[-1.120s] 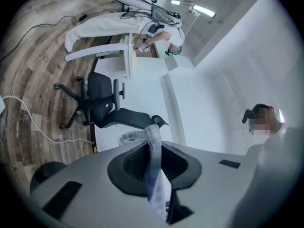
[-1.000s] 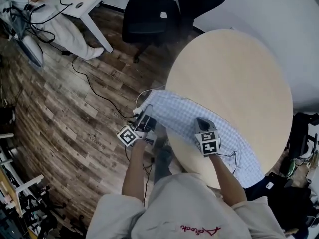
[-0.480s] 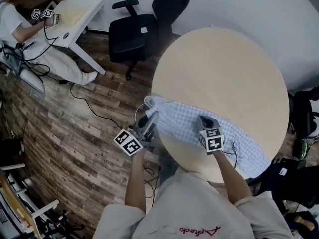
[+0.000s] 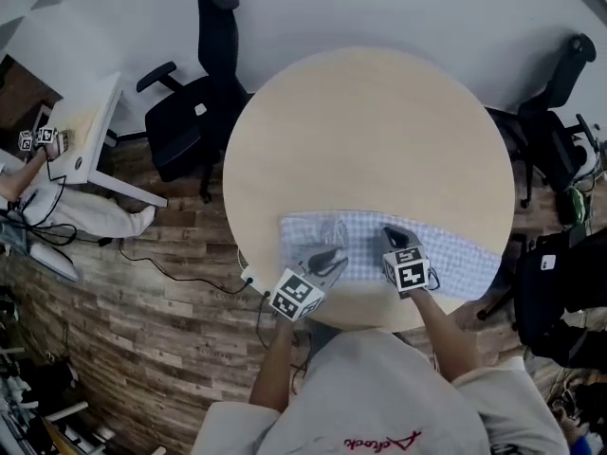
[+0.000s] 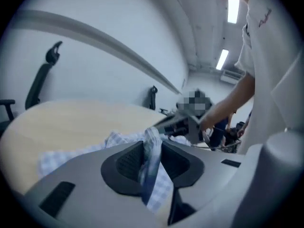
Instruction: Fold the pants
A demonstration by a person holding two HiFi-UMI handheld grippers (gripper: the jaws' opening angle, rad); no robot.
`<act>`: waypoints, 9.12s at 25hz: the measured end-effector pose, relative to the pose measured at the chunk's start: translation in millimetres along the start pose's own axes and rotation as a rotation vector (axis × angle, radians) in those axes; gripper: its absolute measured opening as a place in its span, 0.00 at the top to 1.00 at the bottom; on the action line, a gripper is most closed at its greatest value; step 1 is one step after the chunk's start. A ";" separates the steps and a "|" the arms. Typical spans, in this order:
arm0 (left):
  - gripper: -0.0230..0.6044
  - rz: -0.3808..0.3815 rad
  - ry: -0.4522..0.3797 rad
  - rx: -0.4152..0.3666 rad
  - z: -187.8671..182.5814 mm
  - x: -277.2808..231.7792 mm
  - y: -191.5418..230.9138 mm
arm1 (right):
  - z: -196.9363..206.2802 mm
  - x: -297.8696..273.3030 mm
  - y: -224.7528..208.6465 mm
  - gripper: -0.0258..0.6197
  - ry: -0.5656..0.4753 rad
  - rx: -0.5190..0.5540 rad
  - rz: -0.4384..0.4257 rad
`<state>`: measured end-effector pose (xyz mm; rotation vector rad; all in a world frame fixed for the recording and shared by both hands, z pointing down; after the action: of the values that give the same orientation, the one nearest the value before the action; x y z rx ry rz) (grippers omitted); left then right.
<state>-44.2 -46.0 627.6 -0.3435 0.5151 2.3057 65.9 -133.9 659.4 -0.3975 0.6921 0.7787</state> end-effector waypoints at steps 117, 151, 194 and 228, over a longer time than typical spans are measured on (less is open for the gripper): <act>0.56 -0.431 0.194 0.264 25.7 -36.0 4.6 | 74.0 101.6 -110.7 0.91 -0.054 -0.125 0.115; 0.87 -0.587 0.215 0.276 16.7 65.3 105.0 | 108.8 94.9 -107.8 0.91 0.025 -0.123 0.110; 0.56 -0.121 0.116 -0.069 -55.3 -217.5 -249.8 | 150.0 197.5 -203.5 0.91 -0.243 -0.237 0.077; 0.91 -0.225 -0.083 -0.006 25.9 28.5 -286.2 | 174.0 318.9 56.6 0.92 -0.418 -0.119 0.072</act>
<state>138.3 168.8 564.6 -0.2920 0.4064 2.0949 259.2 161.6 556.9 -0.3054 0.2706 0.9389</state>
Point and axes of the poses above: the fingertips, and each gripper's own axes: x backward along the fingers, y to its left, z out of its underside, the point moved 2 cm from there along x, backward along the fingers, and after that the axes turned 3 degrees about -z, right-handed, at the moved point
